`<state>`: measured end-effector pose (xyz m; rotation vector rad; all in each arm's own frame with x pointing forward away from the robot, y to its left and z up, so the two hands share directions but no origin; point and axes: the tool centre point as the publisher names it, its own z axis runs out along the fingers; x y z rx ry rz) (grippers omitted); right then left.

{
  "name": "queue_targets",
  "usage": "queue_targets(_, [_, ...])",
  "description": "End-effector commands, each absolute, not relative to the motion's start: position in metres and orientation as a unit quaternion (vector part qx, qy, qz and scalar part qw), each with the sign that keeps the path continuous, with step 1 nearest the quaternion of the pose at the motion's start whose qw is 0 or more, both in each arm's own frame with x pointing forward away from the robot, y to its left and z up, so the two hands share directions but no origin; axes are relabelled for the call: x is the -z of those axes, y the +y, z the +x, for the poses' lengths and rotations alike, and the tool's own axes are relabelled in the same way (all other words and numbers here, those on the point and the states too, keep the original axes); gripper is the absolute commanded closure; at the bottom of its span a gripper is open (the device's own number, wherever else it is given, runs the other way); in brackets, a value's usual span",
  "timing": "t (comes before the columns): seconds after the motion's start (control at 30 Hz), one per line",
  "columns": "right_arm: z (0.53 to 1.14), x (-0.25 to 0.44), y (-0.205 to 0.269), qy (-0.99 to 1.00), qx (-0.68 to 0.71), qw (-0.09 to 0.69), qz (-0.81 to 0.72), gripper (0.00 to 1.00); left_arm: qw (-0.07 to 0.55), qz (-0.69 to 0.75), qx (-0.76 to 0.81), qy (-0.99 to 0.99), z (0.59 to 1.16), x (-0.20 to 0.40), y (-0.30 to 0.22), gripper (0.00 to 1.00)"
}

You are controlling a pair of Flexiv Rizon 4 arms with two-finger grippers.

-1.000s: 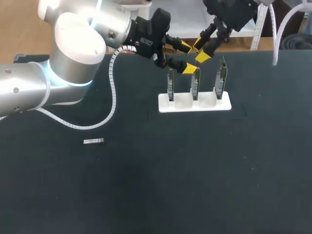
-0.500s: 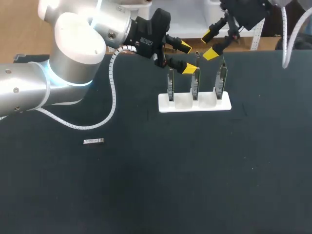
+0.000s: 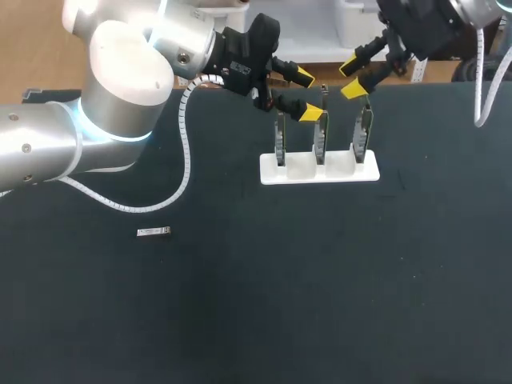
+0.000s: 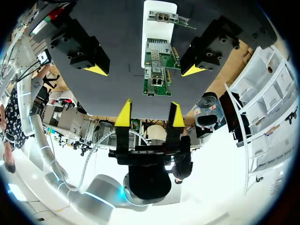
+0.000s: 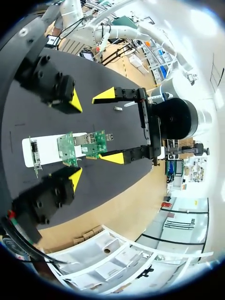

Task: Pick up the optical module with the left hand, and insert it into the network port with the right hand.

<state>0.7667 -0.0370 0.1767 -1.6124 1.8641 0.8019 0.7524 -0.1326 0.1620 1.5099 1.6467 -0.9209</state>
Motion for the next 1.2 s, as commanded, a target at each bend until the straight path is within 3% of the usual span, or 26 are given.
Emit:
queue_targets(0.03, [0.763,-0.177,-0.039,0.692,-0.294,0.276,-0.598,1.00,0.353,0.585,0.356,0.637,0.754,-0.162,-0.133,0.00])
queue_targets(1.2, [0.773,-0.191,-0.006,0.660,-0.295,0.290,-0.627,1.00,0.353,0.585,0.356,0.637,0.754,-0.162,-0.133,0.00])
